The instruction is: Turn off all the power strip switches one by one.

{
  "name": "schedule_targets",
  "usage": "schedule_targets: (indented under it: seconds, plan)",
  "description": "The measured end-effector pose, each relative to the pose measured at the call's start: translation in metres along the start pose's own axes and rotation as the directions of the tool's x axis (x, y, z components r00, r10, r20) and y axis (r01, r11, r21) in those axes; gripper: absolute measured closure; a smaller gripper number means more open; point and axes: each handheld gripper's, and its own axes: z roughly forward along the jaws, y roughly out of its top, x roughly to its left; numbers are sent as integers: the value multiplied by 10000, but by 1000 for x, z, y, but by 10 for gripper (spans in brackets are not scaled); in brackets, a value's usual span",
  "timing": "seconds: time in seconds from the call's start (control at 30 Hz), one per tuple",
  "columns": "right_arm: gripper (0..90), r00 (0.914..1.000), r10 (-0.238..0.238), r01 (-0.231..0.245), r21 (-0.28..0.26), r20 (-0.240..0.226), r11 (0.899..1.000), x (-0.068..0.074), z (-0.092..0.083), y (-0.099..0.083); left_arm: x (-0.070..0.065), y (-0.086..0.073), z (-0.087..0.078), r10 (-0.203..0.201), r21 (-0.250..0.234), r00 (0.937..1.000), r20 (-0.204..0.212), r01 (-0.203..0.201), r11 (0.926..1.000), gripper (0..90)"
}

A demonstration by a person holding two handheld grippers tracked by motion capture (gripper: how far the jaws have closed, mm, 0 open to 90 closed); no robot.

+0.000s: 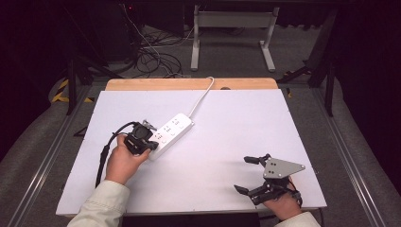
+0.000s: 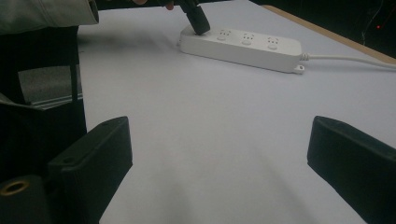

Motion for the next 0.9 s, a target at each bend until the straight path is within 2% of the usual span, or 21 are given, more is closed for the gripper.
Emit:
schedule_targets:
  seconds: [0.17, 0.3, 0.53, 0.57, 0.63, 0.8, 0.83, 0.87, 0.9]
  plan:
    - [74, 10000, -14, 14, 3, -21, 10000, 0, 0, 0, -2, -1, 0, 58, -66, 10000, -65, -58, 10000, 900]
    - [74, 10000, 0, 0, -1, -21, 10000, 0, 0, 0, 0, -4, -1, -70, -62, 9997, 229, 71, 10000, 900]
    - [74, 10000, -30, 30, 19, -32, 10000, 1, 1, 0, -1, -4, -1, -33, -145, 10000, 19, 33, 9999, 900]
    - [74, 10000, -30, 30, 19, -32, 10000, 1, 1, 0, -1, -5, -1, -93, -168, 9999, 110, 94, 9998, 900]
    - [74, 10000, -33, 33, 8, -34, 10000, 1, 0, 0, -2, -4, 1, -43, -174, 9999, -92, 42, 9998, 900]
    - [74, 10000, -22, 22, 28, -37, 10000, 1, 1, 0, -4, -3, 2, -44, -230, 9997, -244, 38, 9997, 900]
    - [74, 10000, -39, 39, 13, -42, 10000, 1, 0, 0, -5, -4, 2, 82, -325, 9990, -448, -96, 9994, 900]
    - [74, 10000, -30, 30, 1, -44, 10000, 1, 0, 0, -8, -6, -1, 101, -772, 9982, -592, -147, 9969, 900]
    - [74, 10000, -24, 24, -25, -30, 10000, 1, 0, 0, -8, -5, -2, 135, -806, 9971, -755, -195, 9966, 900]
